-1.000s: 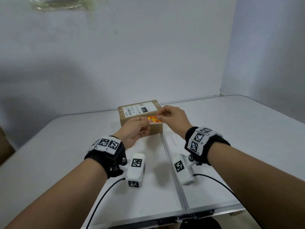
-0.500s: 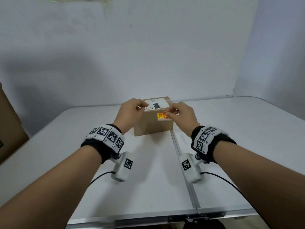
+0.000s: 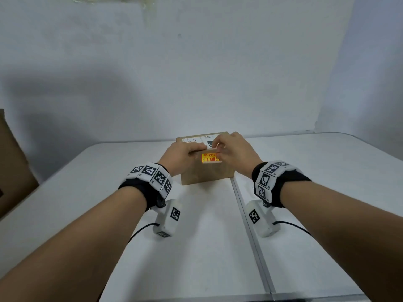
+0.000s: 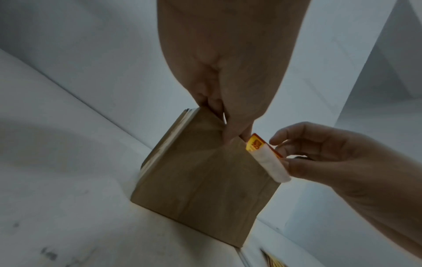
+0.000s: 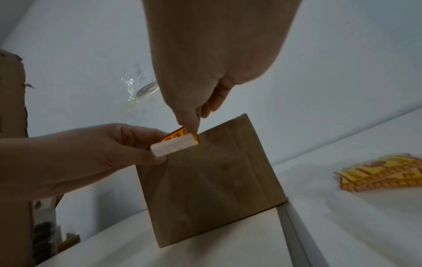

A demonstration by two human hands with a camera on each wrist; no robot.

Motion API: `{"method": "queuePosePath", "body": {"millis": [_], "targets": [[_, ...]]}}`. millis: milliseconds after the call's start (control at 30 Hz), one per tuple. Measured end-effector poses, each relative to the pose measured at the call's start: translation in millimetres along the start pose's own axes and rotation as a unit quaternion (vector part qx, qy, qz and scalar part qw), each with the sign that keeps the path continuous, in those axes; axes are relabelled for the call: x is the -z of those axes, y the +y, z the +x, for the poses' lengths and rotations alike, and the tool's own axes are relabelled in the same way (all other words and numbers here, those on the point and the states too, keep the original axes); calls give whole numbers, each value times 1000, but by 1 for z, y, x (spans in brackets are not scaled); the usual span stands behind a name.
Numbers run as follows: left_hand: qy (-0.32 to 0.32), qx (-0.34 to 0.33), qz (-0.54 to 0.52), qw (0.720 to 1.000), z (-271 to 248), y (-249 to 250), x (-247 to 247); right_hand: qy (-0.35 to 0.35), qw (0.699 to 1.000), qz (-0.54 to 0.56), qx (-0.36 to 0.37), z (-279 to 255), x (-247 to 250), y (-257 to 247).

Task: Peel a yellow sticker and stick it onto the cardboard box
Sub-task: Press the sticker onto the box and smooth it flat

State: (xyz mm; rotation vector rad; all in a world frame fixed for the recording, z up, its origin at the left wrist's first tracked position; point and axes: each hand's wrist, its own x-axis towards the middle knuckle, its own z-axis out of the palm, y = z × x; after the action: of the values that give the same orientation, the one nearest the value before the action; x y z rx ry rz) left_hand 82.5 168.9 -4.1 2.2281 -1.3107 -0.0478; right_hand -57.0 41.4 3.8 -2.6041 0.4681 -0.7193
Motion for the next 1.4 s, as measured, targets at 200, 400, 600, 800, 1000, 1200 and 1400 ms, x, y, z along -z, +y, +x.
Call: {"method": "queuePosePath", "body": {"millis": [200,400,600,800,1000,1200,1400], "targets": [[17,20,-29,999,8,-6,-3,-22,999,-28,16,10,-5,9],[19,7,-67,998,12,-5,-1,1,1000,-16,21,14,-10,15],[24,4,-96,995,12,-8,-3,10,999,-32,27,21,-18,20],[19,-5,-93,995,12,-7,-1,20,997,-56,45,21,-28,21],[16,-2,-94,995,14,-11,-3,26,997,-64,46,21,-34,24],[31,12,-96,995,13,-9,-5,42,995,-70,49,21,-37,24],[44,27,-99,994,14,-10,-9,54,997,-49,37,18,-38,22]]}}
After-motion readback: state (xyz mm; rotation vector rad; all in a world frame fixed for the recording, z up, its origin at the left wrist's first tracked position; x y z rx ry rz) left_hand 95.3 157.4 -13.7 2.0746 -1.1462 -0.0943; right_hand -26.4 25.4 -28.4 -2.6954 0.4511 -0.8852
